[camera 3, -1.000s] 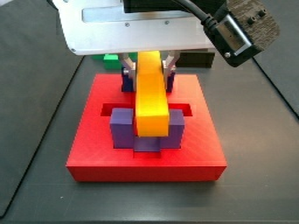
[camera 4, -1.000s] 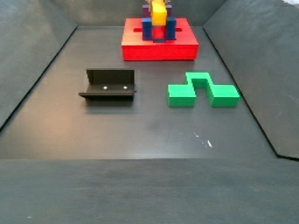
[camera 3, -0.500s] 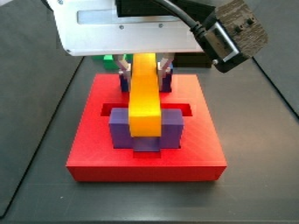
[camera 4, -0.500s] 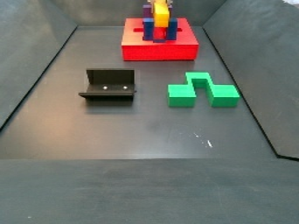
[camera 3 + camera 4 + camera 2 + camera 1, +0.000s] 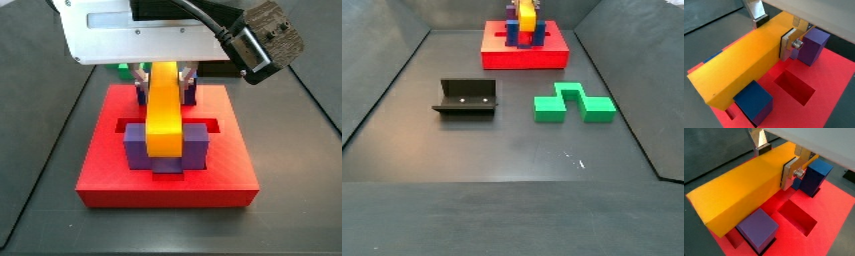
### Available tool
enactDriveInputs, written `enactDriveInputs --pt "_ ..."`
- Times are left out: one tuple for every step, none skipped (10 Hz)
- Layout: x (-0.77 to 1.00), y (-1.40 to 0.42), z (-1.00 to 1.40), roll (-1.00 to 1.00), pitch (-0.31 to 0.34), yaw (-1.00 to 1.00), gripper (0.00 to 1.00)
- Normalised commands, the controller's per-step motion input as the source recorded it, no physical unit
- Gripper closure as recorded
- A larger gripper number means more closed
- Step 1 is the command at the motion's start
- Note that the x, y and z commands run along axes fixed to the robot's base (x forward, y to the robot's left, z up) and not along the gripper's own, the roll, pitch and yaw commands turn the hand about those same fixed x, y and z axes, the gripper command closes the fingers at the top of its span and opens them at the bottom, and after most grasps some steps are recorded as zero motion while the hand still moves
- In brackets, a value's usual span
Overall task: Pick up the yellow object. Move up. Move to above the board. Insert the yellow object.
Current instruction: Insert the yellow object.
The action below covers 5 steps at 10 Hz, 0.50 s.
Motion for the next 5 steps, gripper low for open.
enactDriveInputs --pt "0.06 0.00 -0.27 0.30 0.061 0.00 1.00" --pt "0.06 0.00 -0.26 0.28 0.076 0.00 1.00" --pt "0.07 0.00 -0.20 0.23 0.064 0.00 1.00" --pt "0.03 0.00 -0.14 0.19 0.049 0.00 1.00" --pt "0.11 -0.02 -0.16 0.21 0.051 0.00 1.00"
